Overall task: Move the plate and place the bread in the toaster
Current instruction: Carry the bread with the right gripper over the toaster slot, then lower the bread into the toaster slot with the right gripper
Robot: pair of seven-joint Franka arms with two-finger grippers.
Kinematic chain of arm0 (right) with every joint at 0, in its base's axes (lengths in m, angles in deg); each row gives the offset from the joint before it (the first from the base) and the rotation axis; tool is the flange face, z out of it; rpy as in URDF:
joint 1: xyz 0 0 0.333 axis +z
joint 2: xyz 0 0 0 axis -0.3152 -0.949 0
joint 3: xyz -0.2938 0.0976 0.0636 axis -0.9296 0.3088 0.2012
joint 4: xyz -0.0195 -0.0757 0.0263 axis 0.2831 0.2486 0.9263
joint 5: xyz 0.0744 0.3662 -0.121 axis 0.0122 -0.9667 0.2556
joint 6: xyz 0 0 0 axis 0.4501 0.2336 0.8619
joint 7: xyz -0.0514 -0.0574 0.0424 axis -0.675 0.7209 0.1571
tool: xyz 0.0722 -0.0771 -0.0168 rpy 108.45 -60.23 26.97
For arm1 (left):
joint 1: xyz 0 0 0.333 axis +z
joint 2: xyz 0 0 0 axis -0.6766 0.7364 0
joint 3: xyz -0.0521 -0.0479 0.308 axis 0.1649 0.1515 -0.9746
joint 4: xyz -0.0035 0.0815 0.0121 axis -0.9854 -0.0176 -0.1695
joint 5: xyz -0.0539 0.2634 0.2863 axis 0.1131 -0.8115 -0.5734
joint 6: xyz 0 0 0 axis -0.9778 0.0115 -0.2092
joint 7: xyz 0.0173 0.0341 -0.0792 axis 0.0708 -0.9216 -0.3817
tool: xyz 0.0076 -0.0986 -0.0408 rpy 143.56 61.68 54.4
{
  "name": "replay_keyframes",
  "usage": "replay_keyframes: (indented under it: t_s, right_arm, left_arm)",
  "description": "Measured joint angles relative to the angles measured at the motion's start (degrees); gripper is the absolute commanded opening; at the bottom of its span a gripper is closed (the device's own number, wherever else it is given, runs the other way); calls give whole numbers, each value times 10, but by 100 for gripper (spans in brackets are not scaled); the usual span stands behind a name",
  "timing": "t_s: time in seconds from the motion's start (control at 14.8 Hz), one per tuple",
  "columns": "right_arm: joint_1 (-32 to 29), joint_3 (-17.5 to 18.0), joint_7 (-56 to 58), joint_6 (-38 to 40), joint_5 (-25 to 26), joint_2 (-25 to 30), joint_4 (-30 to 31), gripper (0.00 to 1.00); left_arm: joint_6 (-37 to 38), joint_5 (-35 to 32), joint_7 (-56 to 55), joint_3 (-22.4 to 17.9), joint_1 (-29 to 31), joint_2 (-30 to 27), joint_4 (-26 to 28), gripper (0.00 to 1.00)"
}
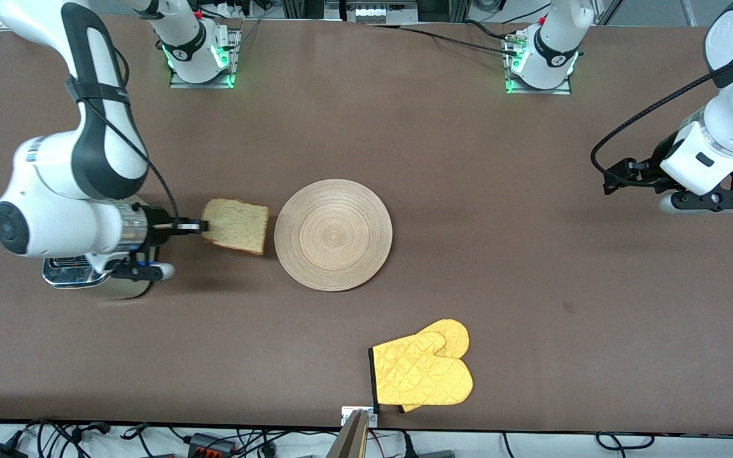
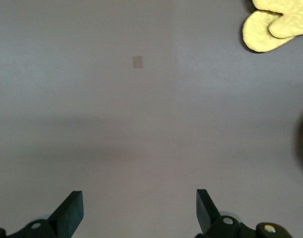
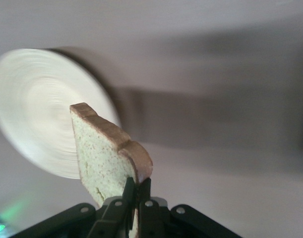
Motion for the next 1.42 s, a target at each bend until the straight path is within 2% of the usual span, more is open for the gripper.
replay_keyframes:
  t_s: [0.34,0.68,0.95,1.22,1.42]
  right_arm:
    - [0,-7,0,28,181,18,-31,0]
    - [0,-9,-1,61,298,56,-33,0]
    - [0,-10,5,76,401,63,-33,0]
    - [0,-11,24,73,463,57,-30,0]
    - [0,-11,24,58,475,42,-23,0]
  left_arm:
    - [0,-2,-28,7,0,-1,0,100]
    - [2,-2,-29,8,0,-1,0,100]
    - [2,-2,-30,8,-1,-2,-3,100]
    - [30,-2,-30,9,-1,-4,-8,100]
    - [34,1,-30,10,-1,-6,-13,100]
